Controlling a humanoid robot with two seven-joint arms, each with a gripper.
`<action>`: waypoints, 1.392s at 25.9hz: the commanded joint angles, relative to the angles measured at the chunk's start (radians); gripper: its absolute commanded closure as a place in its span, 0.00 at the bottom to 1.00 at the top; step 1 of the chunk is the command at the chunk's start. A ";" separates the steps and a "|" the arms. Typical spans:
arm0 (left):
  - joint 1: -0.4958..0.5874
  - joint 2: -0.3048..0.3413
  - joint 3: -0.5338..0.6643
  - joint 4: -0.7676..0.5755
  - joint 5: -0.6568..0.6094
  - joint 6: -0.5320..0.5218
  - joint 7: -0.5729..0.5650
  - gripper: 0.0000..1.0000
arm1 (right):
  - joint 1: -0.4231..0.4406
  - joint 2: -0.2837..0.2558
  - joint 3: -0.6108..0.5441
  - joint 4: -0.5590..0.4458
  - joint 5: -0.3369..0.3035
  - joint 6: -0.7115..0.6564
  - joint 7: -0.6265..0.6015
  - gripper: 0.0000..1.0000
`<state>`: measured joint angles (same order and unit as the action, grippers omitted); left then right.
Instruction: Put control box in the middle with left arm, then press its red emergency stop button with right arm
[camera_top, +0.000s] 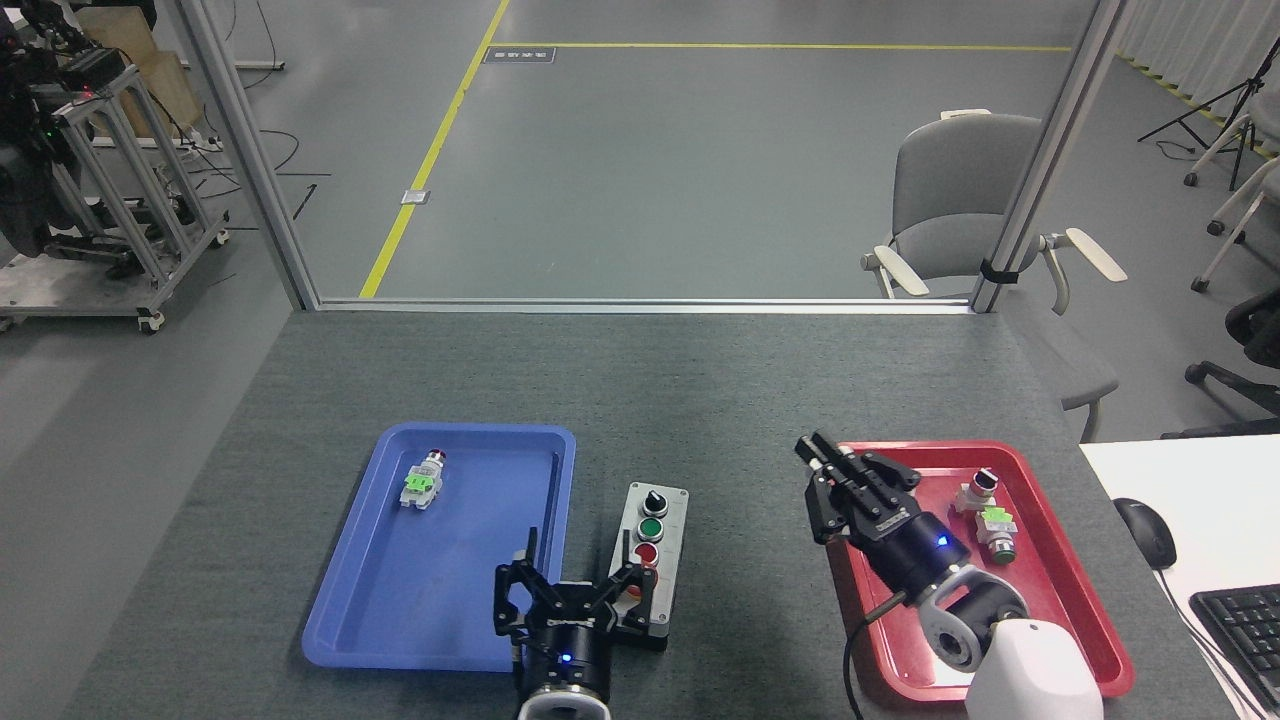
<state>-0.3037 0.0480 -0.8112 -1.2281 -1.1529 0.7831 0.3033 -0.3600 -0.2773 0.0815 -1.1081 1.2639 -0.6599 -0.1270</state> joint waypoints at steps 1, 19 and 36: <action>0.014 0.148 0.076 -0.097 -0.011 -0.056 -0.004 0.02 | -0.013 0.000 0.146 0.002 0.005 -0.073 0.015 1.00; 0.186 0.259 0.802 -0.097 -0.019 -0.909 -0.089 0.02 | -0.034 0.089 0.271 0.097 0.080 -0.053 0.187 1.00; 0.258 0.000 0.813 -0.215 -0.122 -0.775 -0.082 0.01 | -0.036 0.128 0.268 0.156 0.124 -0.052 0.191 1.00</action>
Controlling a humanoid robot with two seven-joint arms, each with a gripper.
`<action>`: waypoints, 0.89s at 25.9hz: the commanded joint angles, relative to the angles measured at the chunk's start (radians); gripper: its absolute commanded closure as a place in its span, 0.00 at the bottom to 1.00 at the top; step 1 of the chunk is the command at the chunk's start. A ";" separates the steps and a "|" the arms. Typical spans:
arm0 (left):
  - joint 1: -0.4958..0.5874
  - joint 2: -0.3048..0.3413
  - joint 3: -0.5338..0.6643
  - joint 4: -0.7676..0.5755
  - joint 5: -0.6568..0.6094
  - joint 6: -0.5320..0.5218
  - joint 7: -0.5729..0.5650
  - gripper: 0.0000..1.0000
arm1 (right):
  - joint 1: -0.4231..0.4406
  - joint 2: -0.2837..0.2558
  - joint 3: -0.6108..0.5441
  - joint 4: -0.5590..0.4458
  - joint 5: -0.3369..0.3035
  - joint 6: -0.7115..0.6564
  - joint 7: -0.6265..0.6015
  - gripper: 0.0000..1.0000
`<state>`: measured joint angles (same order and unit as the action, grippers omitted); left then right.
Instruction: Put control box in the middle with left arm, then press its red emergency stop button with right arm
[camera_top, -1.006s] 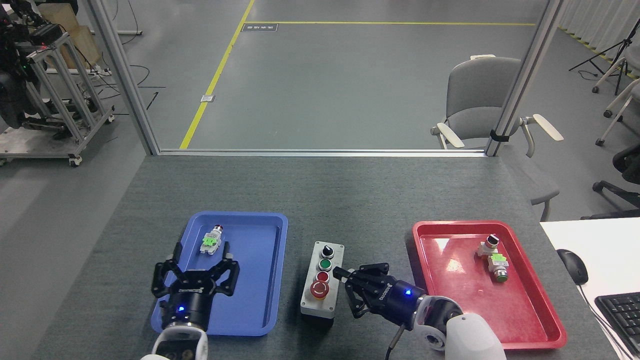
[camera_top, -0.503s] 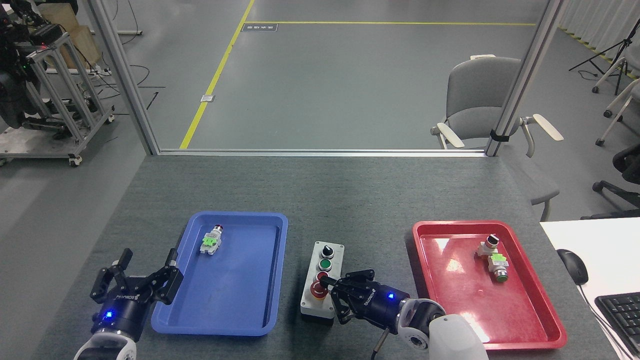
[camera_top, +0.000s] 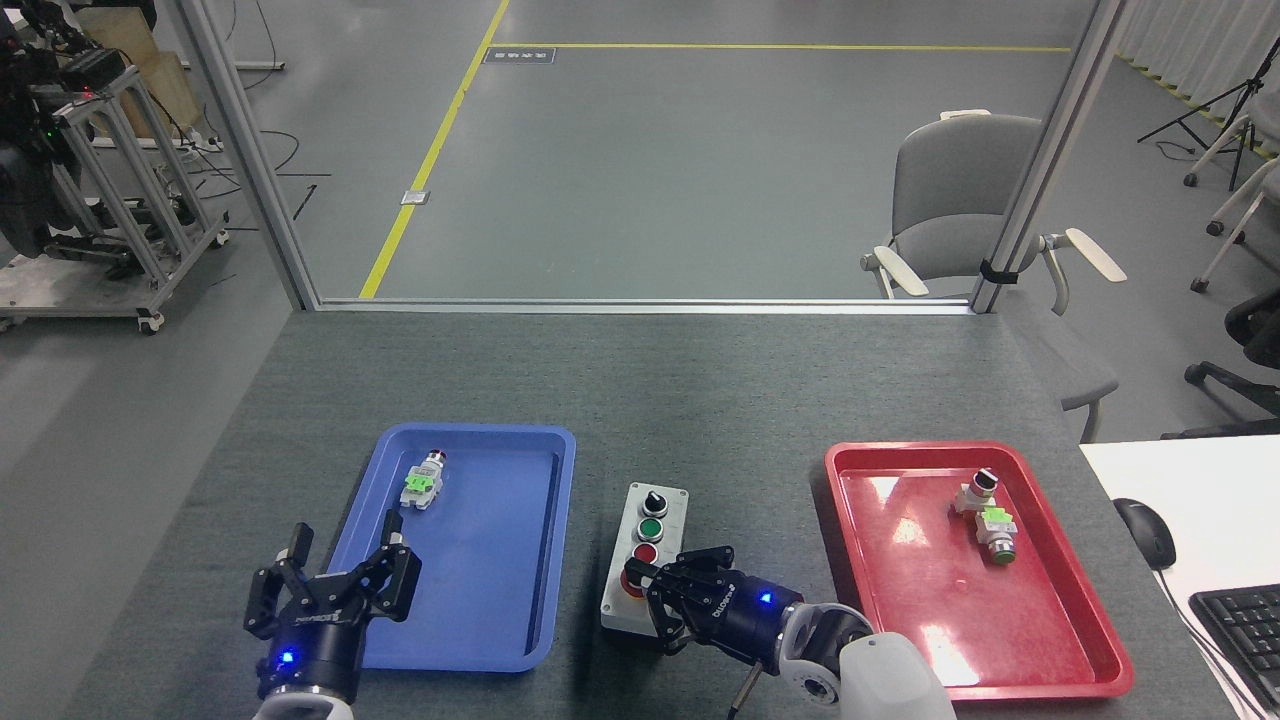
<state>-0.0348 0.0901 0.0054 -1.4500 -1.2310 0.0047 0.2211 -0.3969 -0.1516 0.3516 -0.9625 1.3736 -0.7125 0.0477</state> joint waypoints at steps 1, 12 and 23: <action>-0.019 -0.049 -0.004 0.017 -0.056 0.006 0.001 0.01 | 0.001 0.003 -0.002 0.019 0.015 0.001 0.017 1.00; -0.014 -0.055 -0.004 0.037 -0.059 0.008 -0.075 0.01 | -0.011 0.043 -0.167 -0.004 -0.079 0.001 0.003 0.00; -0.010 -0.107 0.011 0.023 -0.087 0.000 -0.137 0.01 | 0.010 -0.042 -0.549 -0.030 -0.266 0.021 0.011 0.00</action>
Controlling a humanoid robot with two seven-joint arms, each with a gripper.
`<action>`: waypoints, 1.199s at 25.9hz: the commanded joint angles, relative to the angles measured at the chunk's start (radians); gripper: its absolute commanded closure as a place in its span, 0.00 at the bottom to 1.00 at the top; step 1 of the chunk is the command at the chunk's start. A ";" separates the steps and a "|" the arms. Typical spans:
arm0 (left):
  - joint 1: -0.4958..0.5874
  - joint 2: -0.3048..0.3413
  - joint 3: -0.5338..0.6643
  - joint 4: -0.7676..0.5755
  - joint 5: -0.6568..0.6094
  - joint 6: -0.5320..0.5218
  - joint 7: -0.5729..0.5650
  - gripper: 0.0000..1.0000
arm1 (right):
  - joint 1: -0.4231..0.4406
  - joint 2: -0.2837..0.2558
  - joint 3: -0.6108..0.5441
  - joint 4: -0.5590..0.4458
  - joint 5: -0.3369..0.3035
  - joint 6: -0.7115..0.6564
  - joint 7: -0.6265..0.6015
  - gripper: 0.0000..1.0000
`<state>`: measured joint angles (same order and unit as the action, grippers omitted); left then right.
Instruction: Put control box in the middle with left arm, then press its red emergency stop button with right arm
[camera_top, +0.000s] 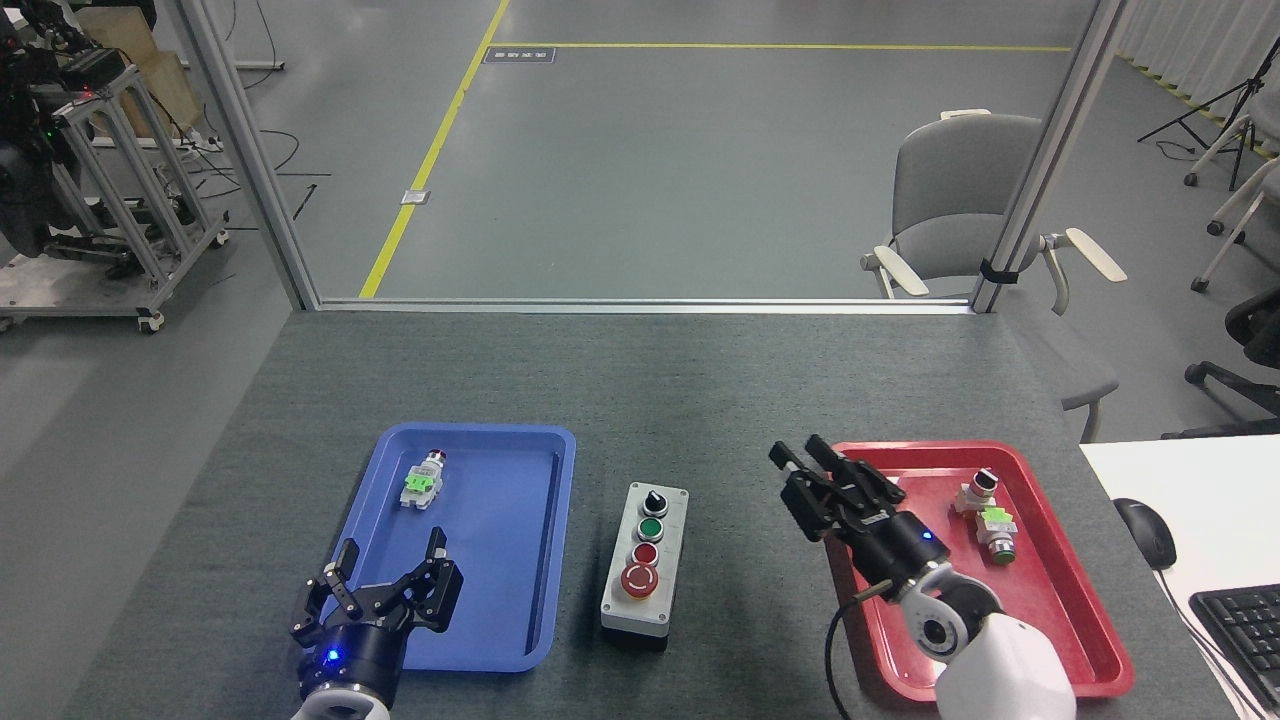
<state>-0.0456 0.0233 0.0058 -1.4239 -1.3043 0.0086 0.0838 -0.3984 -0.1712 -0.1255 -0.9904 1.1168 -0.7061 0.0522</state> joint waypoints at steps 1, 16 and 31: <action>0.003 -0.060 0.014 -0.004 -0.033 -0.002 0.001 0.01 | 0.021 -0.022 -0.105 -0.004 -0.009 0.014 0.005 0.00; 0.012 -0.143 0.103 -0.023 -0.220 -0.013 -0.016 0.01 | 0.158 0.016 -0.180 -0.225 0.156 0.333 0.001 0.00; 0.012 -0.143 0.102 -0.023 -0.217 -0.013 -0.029 0.01 | 0.181 0.045 -0.178 -0.272 0.304 0.344 -0.002 0.00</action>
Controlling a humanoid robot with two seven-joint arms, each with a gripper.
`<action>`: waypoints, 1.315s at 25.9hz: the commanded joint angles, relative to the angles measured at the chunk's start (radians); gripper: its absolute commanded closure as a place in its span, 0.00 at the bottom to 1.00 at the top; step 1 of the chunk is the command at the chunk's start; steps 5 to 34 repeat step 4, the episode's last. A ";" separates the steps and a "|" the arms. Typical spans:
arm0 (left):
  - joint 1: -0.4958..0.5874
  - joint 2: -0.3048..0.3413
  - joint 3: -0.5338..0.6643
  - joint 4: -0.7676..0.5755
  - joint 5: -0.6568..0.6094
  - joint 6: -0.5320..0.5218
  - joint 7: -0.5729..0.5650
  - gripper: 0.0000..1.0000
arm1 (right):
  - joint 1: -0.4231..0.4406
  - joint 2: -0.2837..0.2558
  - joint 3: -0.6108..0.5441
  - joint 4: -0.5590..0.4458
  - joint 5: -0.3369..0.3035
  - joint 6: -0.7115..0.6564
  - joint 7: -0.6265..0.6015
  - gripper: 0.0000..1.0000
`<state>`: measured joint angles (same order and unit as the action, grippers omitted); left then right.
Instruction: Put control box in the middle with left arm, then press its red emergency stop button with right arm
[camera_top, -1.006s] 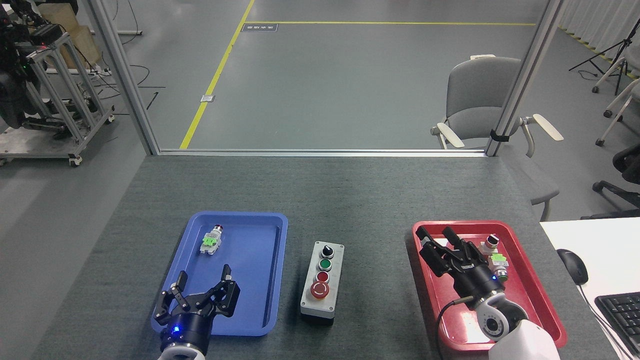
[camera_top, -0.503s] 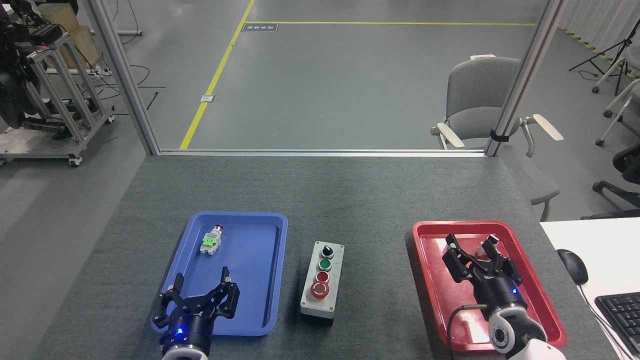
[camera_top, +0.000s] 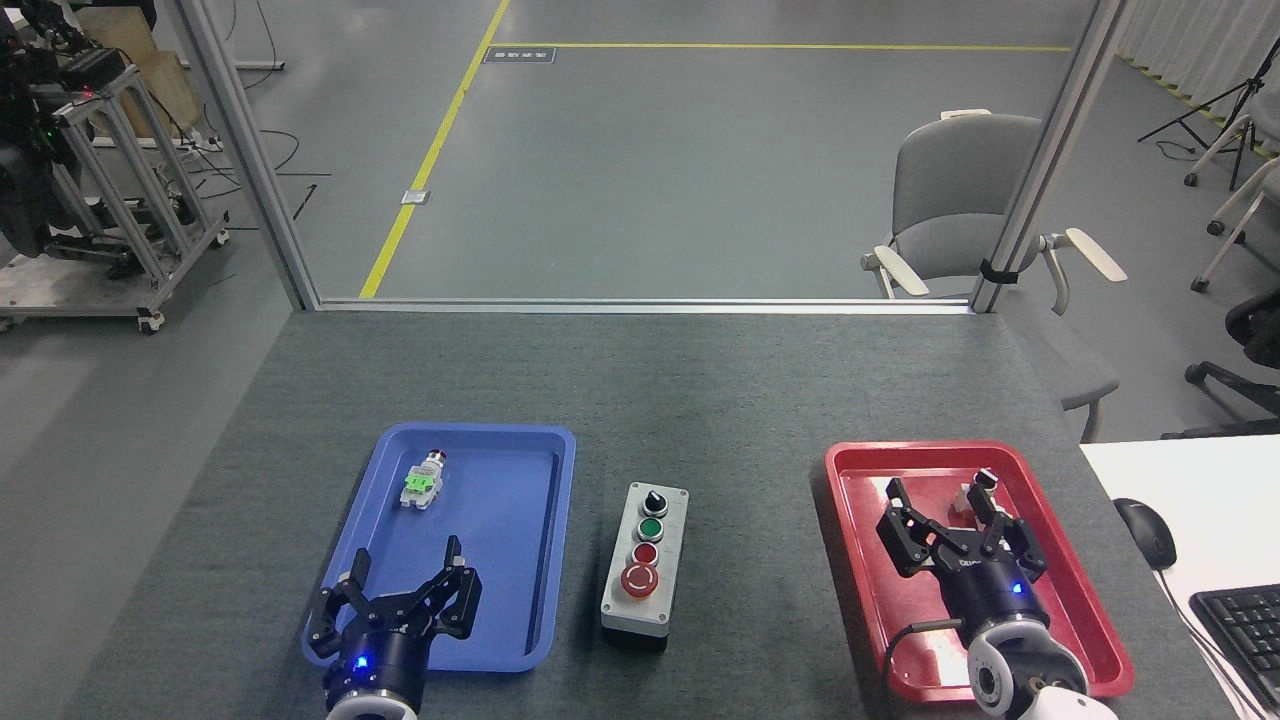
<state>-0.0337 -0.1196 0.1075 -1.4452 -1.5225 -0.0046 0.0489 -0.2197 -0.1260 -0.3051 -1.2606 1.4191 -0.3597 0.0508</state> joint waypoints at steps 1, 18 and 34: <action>0.000 0.000 0.000 -0.001 -0.001 0.000 0.006 0.01 | 0.002 0.000 0.001 -0.002 0.000 -0.002 -0.002 0.00; 0.000 0.002 0.000 -0.001 0.001 0.000 0.005 0.01 | 0.000 0.002 -0.002 -0.002 0.000 0.001 0.000 0.00; 0.000 0.002 0.000 -0.001 0.001 0.000 0.005 0.01 | 0.000 0.002 -0.002 -0.002 0.000 0.001 0.000 0.00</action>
